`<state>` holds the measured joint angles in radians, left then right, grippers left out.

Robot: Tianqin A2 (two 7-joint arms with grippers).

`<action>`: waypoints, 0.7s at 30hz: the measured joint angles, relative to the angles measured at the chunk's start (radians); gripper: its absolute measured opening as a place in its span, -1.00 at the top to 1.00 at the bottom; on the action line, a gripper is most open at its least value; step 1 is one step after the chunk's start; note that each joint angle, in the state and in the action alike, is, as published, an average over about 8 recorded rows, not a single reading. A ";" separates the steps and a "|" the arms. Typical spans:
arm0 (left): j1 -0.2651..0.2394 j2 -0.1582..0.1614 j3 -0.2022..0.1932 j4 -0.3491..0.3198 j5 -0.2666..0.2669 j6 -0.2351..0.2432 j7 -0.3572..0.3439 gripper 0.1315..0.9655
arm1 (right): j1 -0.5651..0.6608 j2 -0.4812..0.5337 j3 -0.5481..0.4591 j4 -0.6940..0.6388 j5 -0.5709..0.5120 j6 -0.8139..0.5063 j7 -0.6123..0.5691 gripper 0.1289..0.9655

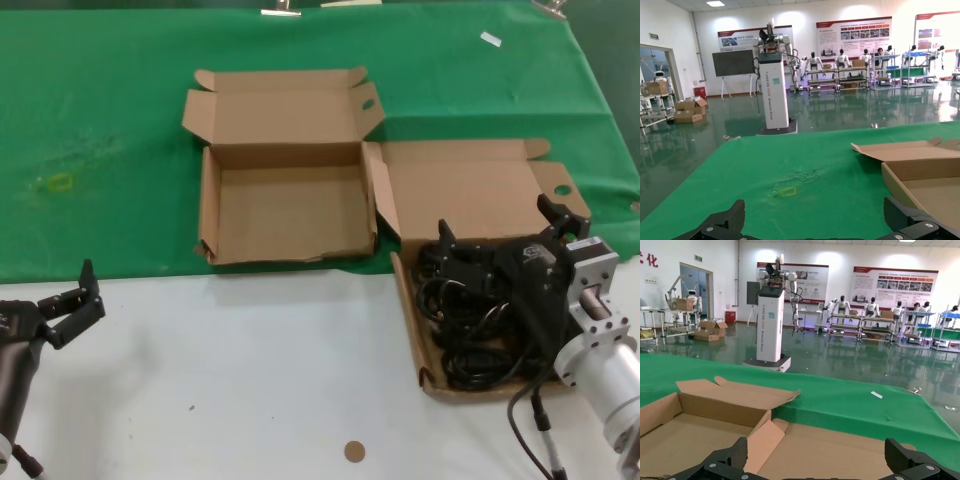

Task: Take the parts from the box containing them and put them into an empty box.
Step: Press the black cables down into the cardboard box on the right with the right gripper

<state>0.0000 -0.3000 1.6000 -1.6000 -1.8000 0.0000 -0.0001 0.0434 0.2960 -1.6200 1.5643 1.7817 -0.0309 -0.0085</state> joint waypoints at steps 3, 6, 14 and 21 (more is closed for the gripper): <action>0.000 0.000 0.000 0.000 0.000 0.000 0.000 -1.00 | 0.000 0.000 0.000 0.000 0.000 0.000 0.000 -1.00; 0.000 0.000 0.000 0.000 0.000 0.000 0.000 -1.00 | 0.000 0.000 0.000 0.000 0.000 0.000 0.000 -1.00; 0.000 0.000 0.000 0.000 0.000 0.000 0.000 -1.00 | 0.000 0.000 0.000 0.000 0.000 0.000 0.000 -1.00; 0.000 0.000 0.000 0.000 0.000 0.000 0.000 -0.99 | 0.000 0.000 0.000 0.000 0.000 0.000 0.000 -1.00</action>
<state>0.0000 -0.3000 1.6000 -1.6000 -1.8000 0.0000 0.0003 0.0434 0.2960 -1.6200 1.5643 1.7817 -0.0309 -0.0085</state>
